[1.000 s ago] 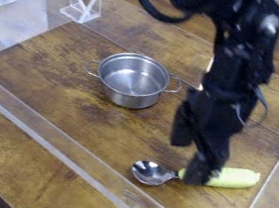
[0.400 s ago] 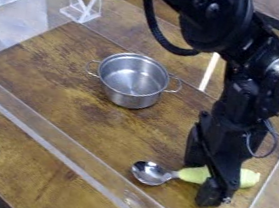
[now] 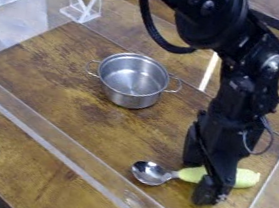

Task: Move the green spoon to the left

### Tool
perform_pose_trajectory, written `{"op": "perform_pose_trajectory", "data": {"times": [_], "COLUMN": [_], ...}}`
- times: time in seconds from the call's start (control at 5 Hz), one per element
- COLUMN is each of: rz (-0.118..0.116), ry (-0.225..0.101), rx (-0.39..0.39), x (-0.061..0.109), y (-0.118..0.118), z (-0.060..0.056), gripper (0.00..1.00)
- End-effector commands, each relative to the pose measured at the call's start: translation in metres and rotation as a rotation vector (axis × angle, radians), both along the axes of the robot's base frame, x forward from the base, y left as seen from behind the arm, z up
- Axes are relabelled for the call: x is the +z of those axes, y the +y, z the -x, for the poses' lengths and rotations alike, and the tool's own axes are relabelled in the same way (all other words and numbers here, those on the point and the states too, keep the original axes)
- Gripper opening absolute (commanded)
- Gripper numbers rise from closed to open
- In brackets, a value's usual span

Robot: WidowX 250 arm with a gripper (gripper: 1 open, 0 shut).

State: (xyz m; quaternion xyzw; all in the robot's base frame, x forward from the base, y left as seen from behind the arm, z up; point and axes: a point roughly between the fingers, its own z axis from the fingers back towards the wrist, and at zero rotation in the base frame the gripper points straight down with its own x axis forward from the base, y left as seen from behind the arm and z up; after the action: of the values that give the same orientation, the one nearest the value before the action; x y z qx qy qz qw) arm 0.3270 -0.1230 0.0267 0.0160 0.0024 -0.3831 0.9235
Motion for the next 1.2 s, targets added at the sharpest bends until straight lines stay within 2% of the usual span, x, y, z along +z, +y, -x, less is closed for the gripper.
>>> {"op": "perform_pose_trajectory", "data": {"times": [0.0,0.4,0.6,0.8,1.0], "rz": [0.030,0.048,0.066,0.086,0.104], "ry": [-0.077,-0.094,-0.095,-0.097,-0.094], "rx": [0.086,0.222,0.190,0.155,0.100], "x": [0.025,0.025,0.025,0.016,0.015], "y": [0.010,0.018,0.021,0.023,0.022], "z": [-0.014,-0.019,-0.031,-0.043,-0.045], "gripper": [1.00,1.00,1.00,1.00,0.00]}}
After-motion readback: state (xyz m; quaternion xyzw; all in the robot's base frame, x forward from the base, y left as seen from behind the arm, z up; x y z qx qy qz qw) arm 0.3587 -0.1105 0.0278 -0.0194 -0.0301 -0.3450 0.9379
